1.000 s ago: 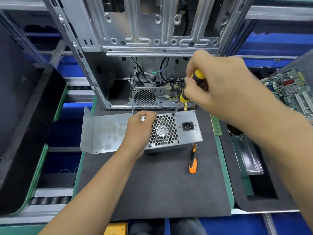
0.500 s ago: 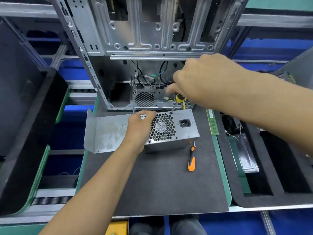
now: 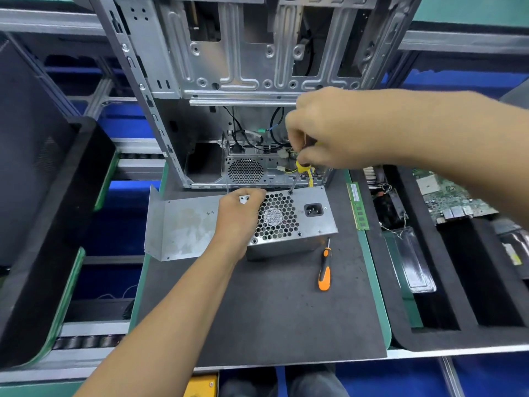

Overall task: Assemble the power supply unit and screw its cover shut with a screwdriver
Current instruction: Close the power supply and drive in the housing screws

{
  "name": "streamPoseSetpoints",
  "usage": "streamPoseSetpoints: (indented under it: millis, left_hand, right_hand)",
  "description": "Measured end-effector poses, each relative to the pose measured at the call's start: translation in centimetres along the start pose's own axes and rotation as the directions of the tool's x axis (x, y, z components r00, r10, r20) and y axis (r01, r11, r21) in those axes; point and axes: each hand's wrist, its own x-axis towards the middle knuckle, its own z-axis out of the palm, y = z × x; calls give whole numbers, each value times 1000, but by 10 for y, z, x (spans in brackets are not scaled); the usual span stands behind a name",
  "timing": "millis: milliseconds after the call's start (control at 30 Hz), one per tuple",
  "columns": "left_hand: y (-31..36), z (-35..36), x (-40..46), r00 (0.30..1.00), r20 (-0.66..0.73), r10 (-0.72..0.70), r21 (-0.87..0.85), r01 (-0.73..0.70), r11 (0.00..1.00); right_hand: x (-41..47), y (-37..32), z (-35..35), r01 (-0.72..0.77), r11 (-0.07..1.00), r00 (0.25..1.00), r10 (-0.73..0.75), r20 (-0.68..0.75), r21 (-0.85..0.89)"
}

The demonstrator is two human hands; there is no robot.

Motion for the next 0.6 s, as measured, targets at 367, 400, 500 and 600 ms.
streamPoseSetpoints:
  millis: [367,400,500,600]
  left_hand:
    - [0,1,-1,1000,2,-13,6,13,1000]
    - [1,1,-1,1000,3,-10,2,10,1000]
    - [2,1,-3,1000,5,3,-1,-3,1000]
    - [2,0,-3,1000,5,1,12,-1,1000]
  right_hand:
    - [-7,-4,3,-48,998,998,47,47,29]
    - [-7,-4,1,-27,1000,999,27,24,-7]
    - [-4,-10,2,-111,986,993,105,-57,-127]
    - [-3,-17,5,-129,982,989,118,-84,-135]
